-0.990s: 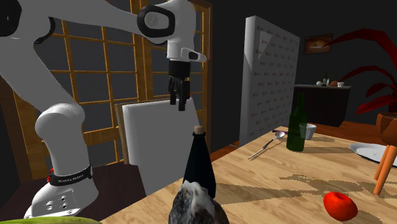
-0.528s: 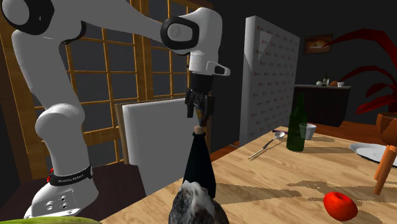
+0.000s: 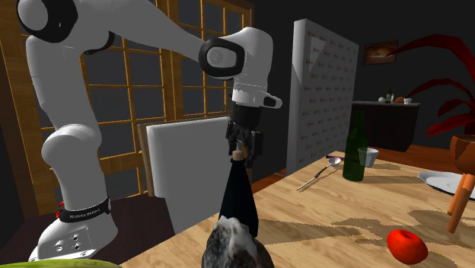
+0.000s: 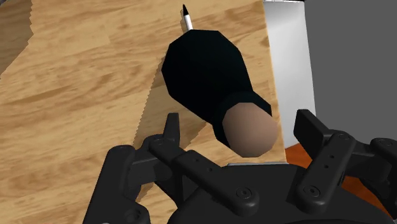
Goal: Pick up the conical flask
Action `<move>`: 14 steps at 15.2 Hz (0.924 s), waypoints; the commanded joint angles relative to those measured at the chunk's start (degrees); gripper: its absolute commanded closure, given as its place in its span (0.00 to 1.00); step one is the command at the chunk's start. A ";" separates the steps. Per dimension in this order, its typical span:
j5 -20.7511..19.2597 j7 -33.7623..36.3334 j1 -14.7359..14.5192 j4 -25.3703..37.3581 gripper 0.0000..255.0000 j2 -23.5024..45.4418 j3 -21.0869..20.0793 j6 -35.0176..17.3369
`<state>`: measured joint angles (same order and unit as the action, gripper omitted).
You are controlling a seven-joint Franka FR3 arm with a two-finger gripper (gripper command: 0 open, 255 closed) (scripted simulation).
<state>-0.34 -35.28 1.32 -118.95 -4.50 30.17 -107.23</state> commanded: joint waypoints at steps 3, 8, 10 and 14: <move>0.18 -0.05 -0.04 -0.53 1.00 0.35 0.00 -0.87; 0.17 0.01 -0.06 -0.60 1.00 0.30 -0.03 -0.91; 0.17 0.02 -0.06 -0.57 1.00 0.30 -0.04 -0.87; -0.09 0.23 -0.07 0.37 1.00 -0.25 -0.12 0.54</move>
<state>-0.28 -35.25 1.29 -118.85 -4.39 30.14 -107.24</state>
